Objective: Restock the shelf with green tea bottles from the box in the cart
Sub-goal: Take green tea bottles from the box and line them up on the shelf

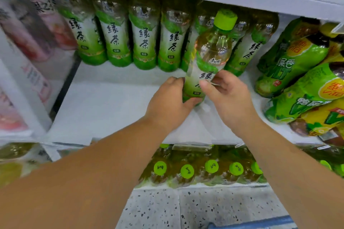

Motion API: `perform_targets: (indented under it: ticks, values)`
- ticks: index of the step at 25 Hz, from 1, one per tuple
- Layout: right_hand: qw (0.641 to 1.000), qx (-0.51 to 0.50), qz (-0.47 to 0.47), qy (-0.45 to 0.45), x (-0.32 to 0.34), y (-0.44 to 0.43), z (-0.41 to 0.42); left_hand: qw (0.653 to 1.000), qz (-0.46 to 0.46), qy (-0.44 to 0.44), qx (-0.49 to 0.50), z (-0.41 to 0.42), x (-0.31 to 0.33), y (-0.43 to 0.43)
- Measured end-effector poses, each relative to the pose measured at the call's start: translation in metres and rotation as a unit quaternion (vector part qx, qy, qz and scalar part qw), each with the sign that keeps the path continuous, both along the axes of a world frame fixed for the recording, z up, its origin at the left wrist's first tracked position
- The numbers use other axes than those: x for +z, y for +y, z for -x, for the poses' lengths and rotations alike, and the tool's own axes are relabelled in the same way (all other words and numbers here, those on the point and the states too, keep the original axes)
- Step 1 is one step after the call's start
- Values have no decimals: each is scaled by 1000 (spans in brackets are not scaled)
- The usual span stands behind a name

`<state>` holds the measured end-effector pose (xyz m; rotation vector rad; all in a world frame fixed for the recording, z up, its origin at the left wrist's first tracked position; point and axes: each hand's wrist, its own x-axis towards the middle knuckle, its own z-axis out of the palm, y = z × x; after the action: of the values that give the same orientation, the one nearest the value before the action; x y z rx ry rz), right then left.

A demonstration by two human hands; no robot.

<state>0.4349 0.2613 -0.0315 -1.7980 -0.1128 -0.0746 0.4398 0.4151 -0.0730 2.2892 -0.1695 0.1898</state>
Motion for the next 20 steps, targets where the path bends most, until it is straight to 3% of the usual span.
perform_targets:
  ticks: [10, 20]
  values:
    - [995, 32, 84, -39, -7, 122, 10, 995, -78, 41, 57, 34, 11, 122]
    - [992, 80, 65, -70, -13, 227, -27, 971, -10, 92, 221, 26, 8, 184]
